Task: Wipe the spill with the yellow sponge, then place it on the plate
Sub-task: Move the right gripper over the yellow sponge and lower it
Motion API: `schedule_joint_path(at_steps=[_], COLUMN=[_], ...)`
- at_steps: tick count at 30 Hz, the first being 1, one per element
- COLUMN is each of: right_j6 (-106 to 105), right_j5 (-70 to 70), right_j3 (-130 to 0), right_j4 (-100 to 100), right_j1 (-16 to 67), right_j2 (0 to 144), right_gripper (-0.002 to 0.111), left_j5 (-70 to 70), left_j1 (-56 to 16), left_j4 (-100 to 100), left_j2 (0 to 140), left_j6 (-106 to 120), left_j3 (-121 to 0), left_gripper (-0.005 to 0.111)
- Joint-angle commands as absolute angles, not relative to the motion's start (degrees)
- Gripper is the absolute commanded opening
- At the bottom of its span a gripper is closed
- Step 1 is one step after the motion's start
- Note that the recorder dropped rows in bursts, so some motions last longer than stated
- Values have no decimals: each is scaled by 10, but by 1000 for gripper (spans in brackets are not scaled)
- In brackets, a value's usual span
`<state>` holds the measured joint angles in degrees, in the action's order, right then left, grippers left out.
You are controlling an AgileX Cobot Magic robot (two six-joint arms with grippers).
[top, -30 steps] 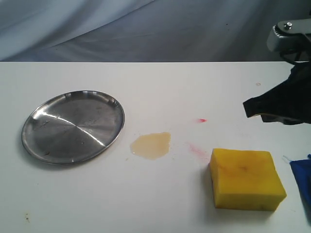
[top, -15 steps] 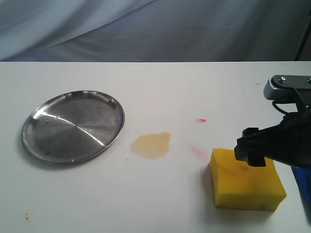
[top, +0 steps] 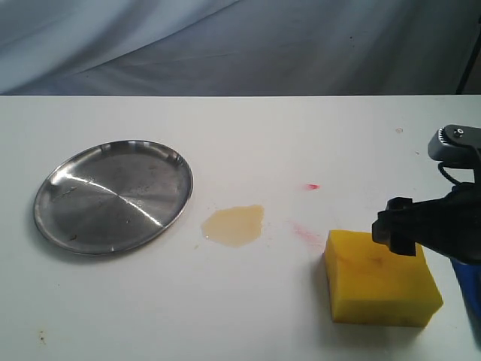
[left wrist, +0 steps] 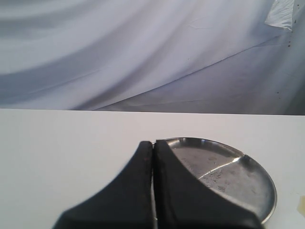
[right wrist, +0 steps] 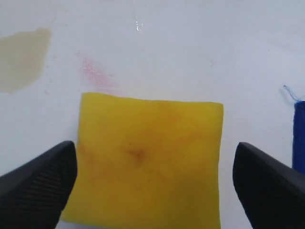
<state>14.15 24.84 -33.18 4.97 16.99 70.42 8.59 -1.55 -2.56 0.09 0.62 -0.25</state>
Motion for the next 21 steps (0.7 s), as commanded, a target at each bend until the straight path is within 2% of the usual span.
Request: schedule_joint_path(at_steps=[1,21], right_j6=[140,135], right_j5=[232,190], right_j3=[-327,-323], right_j4=[56,45], right_j1=[165,165], right_j2=[710,784], right_gripper=[81,81], left_j5=[84,84], left_j1=[-16,-16], left_j4=[-25,-25], left_j2=[0,0], left_j6=[5,5], left_j3=[0,0], left_gripper=[1,1])
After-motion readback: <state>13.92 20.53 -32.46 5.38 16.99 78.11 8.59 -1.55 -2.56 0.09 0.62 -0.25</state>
